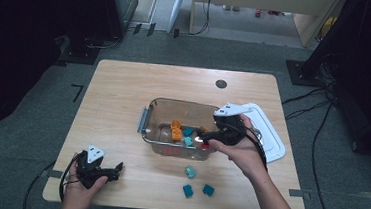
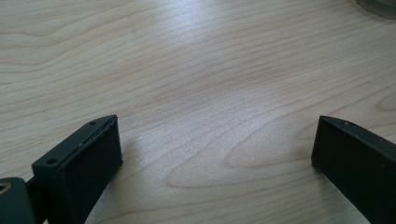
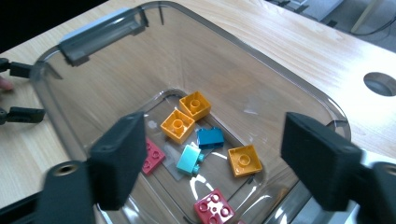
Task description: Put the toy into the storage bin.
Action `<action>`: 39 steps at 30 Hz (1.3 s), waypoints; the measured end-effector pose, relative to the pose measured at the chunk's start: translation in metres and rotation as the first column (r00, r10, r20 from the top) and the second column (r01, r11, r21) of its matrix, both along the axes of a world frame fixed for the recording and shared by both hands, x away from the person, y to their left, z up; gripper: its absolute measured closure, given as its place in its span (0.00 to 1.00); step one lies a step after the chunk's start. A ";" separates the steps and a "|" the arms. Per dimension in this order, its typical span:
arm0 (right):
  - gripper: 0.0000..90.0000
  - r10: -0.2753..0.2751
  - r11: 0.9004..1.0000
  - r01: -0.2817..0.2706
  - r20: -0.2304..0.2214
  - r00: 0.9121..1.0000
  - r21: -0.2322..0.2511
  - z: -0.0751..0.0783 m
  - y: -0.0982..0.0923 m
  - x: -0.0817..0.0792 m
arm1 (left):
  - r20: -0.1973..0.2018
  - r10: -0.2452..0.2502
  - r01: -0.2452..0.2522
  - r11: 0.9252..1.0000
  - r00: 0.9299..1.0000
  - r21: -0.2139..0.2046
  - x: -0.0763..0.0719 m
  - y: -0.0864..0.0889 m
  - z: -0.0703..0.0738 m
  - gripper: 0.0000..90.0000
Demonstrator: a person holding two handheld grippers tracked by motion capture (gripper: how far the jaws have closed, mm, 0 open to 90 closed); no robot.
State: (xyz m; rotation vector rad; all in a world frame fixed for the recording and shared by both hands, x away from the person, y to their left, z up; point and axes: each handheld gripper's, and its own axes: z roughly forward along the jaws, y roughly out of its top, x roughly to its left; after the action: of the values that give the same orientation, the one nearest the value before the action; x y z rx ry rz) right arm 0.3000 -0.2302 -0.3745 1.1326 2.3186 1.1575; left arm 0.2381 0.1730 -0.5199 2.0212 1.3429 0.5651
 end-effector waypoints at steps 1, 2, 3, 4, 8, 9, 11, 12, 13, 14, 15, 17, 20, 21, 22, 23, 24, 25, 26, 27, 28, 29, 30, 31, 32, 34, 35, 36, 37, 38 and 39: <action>0.20 0.002 1.000 -0.002 0.004 1.000 0.000 0.001 0.000 -0.003 | 0.000 0.000 0.000 1.000 1.000 0.000 0.000 0.000 0.000 0.02; 0.17 0.009 1.000 -0.009 0.012 1.000 -0.001 0.002 0.000 -0.006 | 0.000 0.000 0.000 1.000 1.000 0.000 0.000 0.000 0.000 0.02; 0.16 0.011 1.000 -0.011 0.013 1.000 0.001 0.002 0.000 -0.008 | -0.001 0.000 0.000 1.000 1.000 0.000 0.000 0.000 0.000 0.02; 0.16 0.016 1.000 -0.016 0.015 1.000 0.001 0.003 0.000 -0.011 | -0.001 0.000 0.000 1.000 1.000 0.000 0.000 0.000 0.000 0.02; 0.06 0.017 1.000 -0.017 0.032 0.999 -0.007 0.007 0.001 -0.025 | -0.002 0.000 0.000 1.000 1.000 -0.001 0.000 0.000 0.000 0.02; 0.06 0.021 1.000 -0.021 0.036 0.999 -0.004 0.008 0.000 -0.029 | -0.003 -0.001 0.001 1.000 1.000 0.001 0.000 0.000 0.000 0.02; 0.04 0.029 1.000 -0.029 0.040 0.999 0.001 0.009 0.000 -0.035 | -0.003 -0.001 0.001 1.000 1.000 0.000 0.000 0.000 0.000 0.02; 0.03 0.034 0.999 -0.034 0.044 0.998 -0.001 0.009 0.000 -0.039 | -0.003 -0.001 0.001 1.000 1.000 0.000 0.000 0.000 0.000 0.02; 0.03 0.037 0.999 -0.037 0.047 0.998 0.000 0.009 0.000 -0.042 | -0.003 -0.001 0.001 1.000 1.000 0.000 0.000 0.000 0.000 0.02; 0.03 0.041 0.999 -0.041 0.046 0.998 0.000 0.010 -0.001 -0.045 | -0.003 -0.001 0.001 1.000 1.000 0.000 0.000 0.000 0.000 0.02; 0.02 0.041 0.999 -0.041 0.047 0.998 0.003 0.010 -0.001 -0.048 | -0.003 -0.001 0.001 1.000 1.000 0.000 0.000 0.000 0.000 0.02; 0.01 0.050 0.999 -0.050 0.051 0.997 0.002 0.009 -0.001 -0.055 | -0.003 -0.001 0.001 1.000 1.000 0.000 0.000 0.000 0.000 0.02; 0.00 0.055 0.998 -0.055 0.054 0.997 0.007 0.007 -0.002 -0.064 | -0.003 -0.001 0.001 1.000 1.000 0.000 0.000 0.000 0.000 0.02; 0.00 0.059 0.998 -0.060 0.054 0.997 0.005 0.006 -0.002 -0.068 | -0.003 0.000 0.000 1.000 1.000 0.000 0.000 0.000 0.000 0.02; 0.00 0.059 0.998 -0.060 0.055 0.997 0.003 0.006 -0.002 -0.071 | -0.002 -0.001 0.001 1.000 1.000 0.000 0.000 0.000 0.000 0.02; 0.00 0.059 0.998 -0.059 0.056 0.997 0.001 0.005 -0.001 -0.074 | -0.002 -0.001 0.001 1.000 1.000 0.001 0.000 0.000 0.000 0.02; 0.00 0.065 0.998 -0.065 0.060 0.996 -0.005 0.003 0.000 -0.078 | -0.003 -0.001 0.001 1.000 1.000 0.000 0.000 0.000 0.000 0.02; 0.00 0.068 0.998 -0.067 0.060 0.996 -0.005 0.003 0.000 -0.081 | -0.002 -0.001 0.001 1.000 1.000 0.000 0.000 0.000 0.000 0.02; 0.00 0.076 0.997 -0.076 0.064 0.995 -0.010 0.001 0.000 -0.085 | -0.003 -0.001 0.001 1.000 1.000 0.000 0.000 0.000 0.000 0.02; 0.00 0.081 0.997 -0.080 0.067 0.995 -0.008 0.000 0.001 -0.089 | -0.003 -0.001 0.001 1.000 1.000 0.000 0.000 0.000 0.000 0.02; 0.00 0.081 0.997 -0.081 0.067 0.994 -0.006 -0.001 0.001 -0.092 | -0.003 -0.001 0.001 1.000 1.000 0.000 0.000 0.000 0.000 0.02; 0.00 0.084 0.996 -0.085 0.066 0.994 0.000 -0.003 0.002 -0.095 | -0.001 0.000 0.000 1.000 1.000 0.000 0.000 0.000 0.000 0.02; 0.00 0.089 0.996 -0.089 0.065 0.994 0.002 -0.005 0.002 -0.097 | -0.002 0.000 0.000 1.000 1.000 0.000 0.000 0.000 0.000 0.02; 0.00 0.091 0.996 -0.092 0.067 0.994 0.003 -0.008 0.002 -0.100 | -0.001 0.000 0.000 1.000 1.000 0.000 0.000 0.000 0.000 0.02; 0.00 0.091 0.996 -0.091 0.067 0.994 0.004 -0.010 0.002 -0.102 | -0.001 0.000 0.000 1.000 1.000 0.000 0.000 0.000 0.000 0.02; 0.00 0.096 0.995 -0.096 0.060 0.994 0.008 -0.018 0.002 -0.107 | -0.002 0.000 0.000 1.000 1.000 0.000 0.000 0.000 0.000 0.02; 0.00 0.095 0.995 -0.096 0.055 0.994 0.010 -0.021 0.002 -0.108 | -0.001 0.000 0.000 1.000 1.000 0.000 0.000 0.000 0.000 0.02; 0.02 0.092 0.996 -0.093 0.054 0.994 0.016 -0.025 0.002 -0.110 | -0.001 0.000 0.000 1.000 1.000 0.000 0.000 0.000 0.000 0.02; 0.03 0.092 0.995 -0.093 0.053 0.994 0.021 -0.030 0.002 -0.112 | -0.001 0.000 0.000 1.000 1.000 0.000 0.000 0.000 0.000 0.02; 0.05 0.090 0.996 -0.091 0.052 0.995 0.026 -0.034 0.002 -0.113 | -0.001 0.000 0.000 1.000 1.000 0.000 0.000 0.000 0.000 0.02; 0.07 0.087 0.996 -0.089 0.052 0.995 0.030 -0.037 0.002 -0.114 | -0.002 0.000 0.000 1.000 1.000 0.000 0.000 0.000 0.000 0.02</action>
State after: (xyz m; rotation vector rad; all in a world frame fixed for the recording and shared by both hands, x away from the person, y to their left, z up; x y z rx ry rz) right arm 0.1857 -0.2279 -0.4117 1.0090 2.3402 1.2444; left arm 0.2380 0.1730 -0.5198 2.0222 1.3435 0.5634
